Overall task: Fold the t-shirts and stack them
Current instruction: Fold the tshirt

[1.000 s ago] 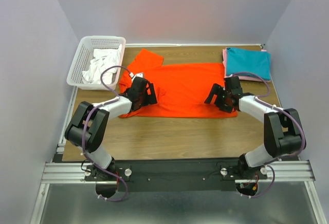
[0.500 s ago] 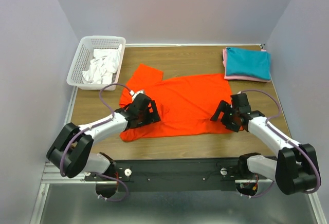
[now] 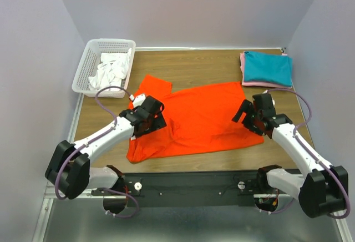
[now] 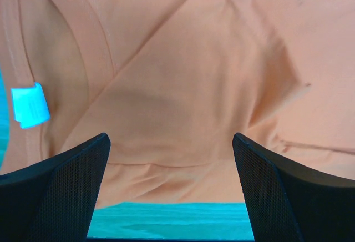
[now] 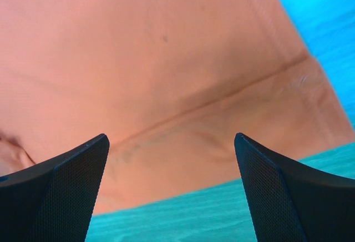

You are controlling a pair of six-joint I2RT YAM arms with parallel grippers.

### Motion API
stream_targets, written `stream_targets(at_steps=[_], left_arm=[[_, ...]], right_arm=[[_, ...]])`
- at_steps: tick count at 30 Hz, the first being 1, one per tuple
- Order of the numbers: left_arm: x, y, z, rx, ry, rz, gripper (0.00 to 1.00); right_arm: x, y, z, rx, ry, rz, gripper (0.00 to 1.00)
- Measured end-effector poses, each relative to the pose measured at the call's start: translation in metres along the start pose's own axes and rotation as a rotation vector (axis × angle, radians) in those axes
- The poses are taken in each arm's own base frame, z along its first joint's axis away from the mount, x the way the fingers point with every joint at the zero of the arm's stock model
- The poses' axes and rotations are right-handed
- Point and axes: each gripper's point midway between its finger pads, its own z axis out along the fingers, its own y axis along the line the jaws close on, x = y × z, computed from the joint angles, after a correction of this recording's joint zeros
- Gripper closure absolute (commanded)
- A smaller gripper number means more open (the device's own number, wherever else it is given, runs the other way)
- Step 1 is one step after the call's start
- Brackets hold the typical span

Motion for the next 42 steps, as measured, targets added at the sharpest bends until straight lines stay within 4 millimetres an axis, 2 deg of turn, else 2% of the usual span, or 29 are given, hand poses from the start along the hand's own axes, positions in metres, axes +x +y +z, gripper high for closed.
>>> stream_targets(at_steps=[3, 5, 9, 12, 14, 15, 18, 21, 26, 30, 34, 36, 38, 39, 42], left_arm=[[-0.03, -0.013, -0.001, 0.0, -0.054, 0.007, 0.02], [-0.062, -0.029, 0.0, 0.01, -0.111, 0.0, 0.02], [-0.142, -0.063, -0.003, 0.011, -0.257, -0.007, 0.02], [-0.198, -0.083, 0.002, -0.002, -0.345, -0.008, 0.02], [-0.231, -0.09, 0.014, -0.029, -0.38, -0.012, 0.02], [-0.256, -0.096, 0.03, -0.052, -0.401, -0.009, 0.02], [-0.267, -0.088, 0.054, -0.113, -0.364, 0.012, 0.02], [-0.302, -0.11, 0.085, -0.088, -0.389, 0.021, 0.03], [-0.309, -0.114, 0.136, -0.116, -0.345, 0.052, 0.08], [-0.295, -0.107, 0.165, -0.136, -0.28, 0.062, 0.13], [-0.281, -0.099, 0.177, -0.156, -0.229, 0.074, 0.19], [-0.278, -0.096, 0.178, -0.163, -0.22, 0.072, 0.25], [-0.276, -0.094, 0.179, -0.17, -0.212, 0.073, 0.25], [-0.275, -0.093, 0.181, -0.174, -0.208, 0.071, 0.31], [-0.271, -0.089, 0.19, -0.188, -0.189, 0.073, 0.35]], right_arm=[[-0.021, 0.007, 0.001, 0.028, -0.032, -0.001, 0.0], [-0.042, 0.018, 0.005, 0.041, -0.056, -0.004, 0.0], [-0.077, 0.04, 0.02, 0.055, -0.089, -0.021, 0.0], [-0.107, 0.058, 0.036, 0.067, -0.123, -0.033, 0.0], [-0.122, 0.066, 0.047, 0.073, -0.144, -0.04, 0.0], [-0.131, 0.071, 0.052, 0.073, -0.162, -0.045, 0.0], [-0.138, 0.073, 0.055, 0.085, -0.18, -0.047, 0.0], [-0.149, 0.078, 0.064, 0.091, -0.201, -0.055, 0.0], [-0.145, 0.074, 0.077, 0.11, -0.182, -0.069, 0.0], [-0.143, 0.073, 0.081, 0.117, -0.174, -0.073, 0.0], [-0.143, 0.073, 0.081, 0.117, -0.174, -0.079, 0.0], [-0.142, 0.072, 0.082, 0.119, -0.17, -0.081, 0.0], [-0.141, 0.071, 0.084, 0.123, -0.166, -0.083, 0.0], [-0.14, 0.07, 0.086, 0.125, -0.162, -0.084, 0.0], [-0.138, 0.069, 0.089, 0.131, -0.154, -0.089, 0.0]])
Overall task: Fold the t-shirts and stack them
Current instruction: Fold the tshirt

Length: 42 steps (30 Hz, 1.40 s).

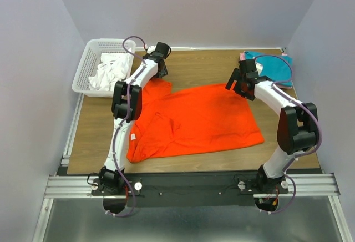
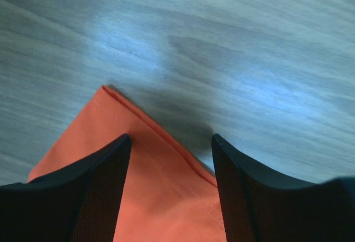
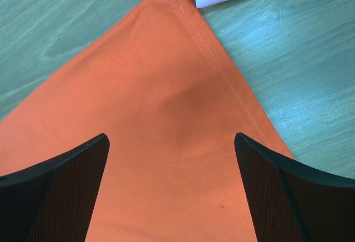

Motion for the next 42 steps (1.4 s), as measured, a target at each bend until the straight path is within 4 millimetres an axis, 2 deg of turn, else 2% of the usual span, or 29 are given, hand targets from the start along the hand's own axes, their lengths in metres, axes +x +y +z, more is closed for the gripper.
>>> stream_targets(at_steps=[2, 5, 6, 9, 12, 14, 24, 27, 32, 35, 36, 38, 42], left_arm=[[0.003, 0.0, 0.007, -0.009, 0.007, -0.001, 0.36], [0.003, 0.0, 0.008, -0.01, 0.008, -0.002, 0.42], [0.003, 0.001, 0.008, -0.013, 0.008, -0.002, 0.51], [0.003, 0.003, 0.009, -0.02, 0.012, -0.003, 0.6], [0.004, 0.006, 0.009, -0.028, 0.014, -0.005, 0.88], [0.005, 0.01, 0.008, -0.038, 0.012, -0.003, 0.99], [0.008, 0.016, 0.002, -0.039, 0.011, 0.015, 1.0], [0.014, 0.024, -0.007, -0.047, 0.025, 0.027, 1.0], [0.009, 0.03, -0.029, -0.028, 0.002, 0.022, 1.0], [0.002, 0.031, -0.045, -0.008, -0.022, 0.014, 1.0], [0.0, 0.03, -0.05, 0.001, -0.031, 0.011, 1.0], [-0.003, 0.03, -0.057, 0.015, -0.045, 0.007, 1.0], [0.003, 0.031, -0.062, 0.023, -0.045, 0.013, 1.0]], right_arm=[[0.0, 0.0, 0.001, 0.001, 0.001, -0.002, 0.0], [0.001, 0.0, 0.001, 0.002, 0.002, -0.005, 0.0], [0.001, 0.0, 0.001, 0.002, 0.003, -0.005, 0.0], [0.002, -0.001, 0.002, 0.003, 0.005, -0.005, 0.0], [0.001, 0.0, 0.002, 0.003, 0.004, -0.005, 0.0], [-0.002, 0.002, 0.002, 0.001, -0.003, -0.003, 0.0], [-0.042, 0.014, 0.012, 0.035, -0.095, 0.025, 0.0], [-0.058, 0.02, 0.026, 0.061, -0.127, 0.034, 0.0], [-0.067, 0.027, 0.055, 0.099, -0.142, 0.028, 0.03], [-0.066, 0.029, 0.075, 0.116, -0.133, 0.007, 0.1], [-0.065, 0.03, 0.082, 0.123, -0.129, 0.0, 0.19], [-0.067, 0.034, 0.092, 0.127, -0.128, -0.013, 0.21], [-0.071, 0.04, 0.102, 0.119, -0.131, -0.025, 0.23]])
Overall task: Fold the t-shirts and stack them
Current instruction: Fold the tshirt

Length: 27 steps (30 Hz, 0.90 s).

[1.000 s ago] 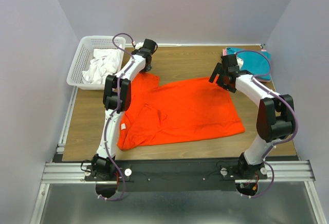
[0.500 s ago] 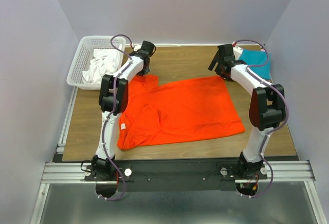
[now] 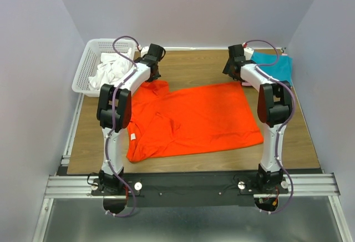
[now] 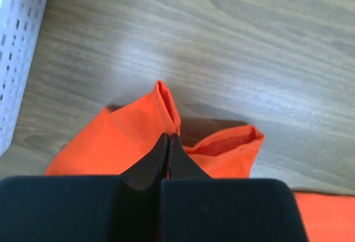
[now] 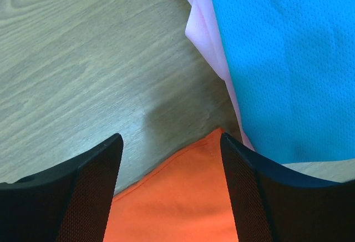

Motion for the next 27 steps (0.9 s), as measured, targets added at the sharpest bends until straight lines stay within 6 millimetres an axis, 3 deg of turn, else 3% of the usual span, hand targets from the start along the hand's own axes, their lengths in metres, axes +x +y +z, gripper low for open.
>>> stream_targets(at_steps=[7, 27], left_arm=[[0.024, 0.005, -0.005, -0.008, 0.036, 0.031, 1.0], [0.035, 0.009, -0.031, 0.021, 0.015, 0.038, 1.0]], right_arm=[[0.004, 0.002, 0.008, 0.005, 0.006, -0.003, 0.28], [0.032, -0.008, 0.014, 0.074, 0.027, -0.029, 0.34]])
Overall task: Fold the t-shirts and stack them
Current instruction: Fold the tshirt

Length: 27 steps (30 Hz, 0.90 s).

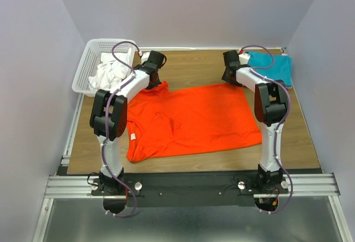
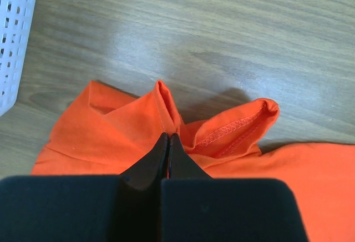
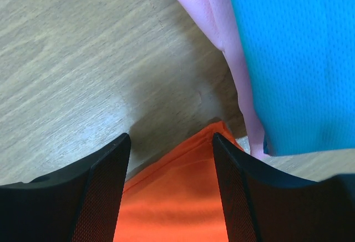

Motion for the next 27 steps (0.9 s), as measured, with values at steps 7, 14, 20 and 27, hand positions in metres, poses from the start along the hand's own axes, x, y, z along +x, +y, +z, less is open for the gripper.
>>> stream_targets(at_steps=[7, 14, 20, 27], left_arm=[[0.0, -0.001, -0.009, 0.015, -0.013, 0.0, 1.0], [-0.002, -0.002, -0.016, 0.026, -0.027, -0.01, 1.0], [0.0, -0.001, -0.018, 0.027, -0.026, -0.009, 1.0], [0.007, 0.005, -0.027, 0.028, -0.022, -0.01, 1.0]], right_arm=[[0.0, -0.005, -0.001, 0.042, -0.018, -0.013, 0.48], [0.001, -0.011, -0.002, 0.079, -0.026, -0.02, 0.69], [0.002, -0.012, 0.0, 0.09, -0.029, -0.017, 0.99], [-0.001, -0.012, -0.001, 0.097, -0.037, -0.018, 0.99]])
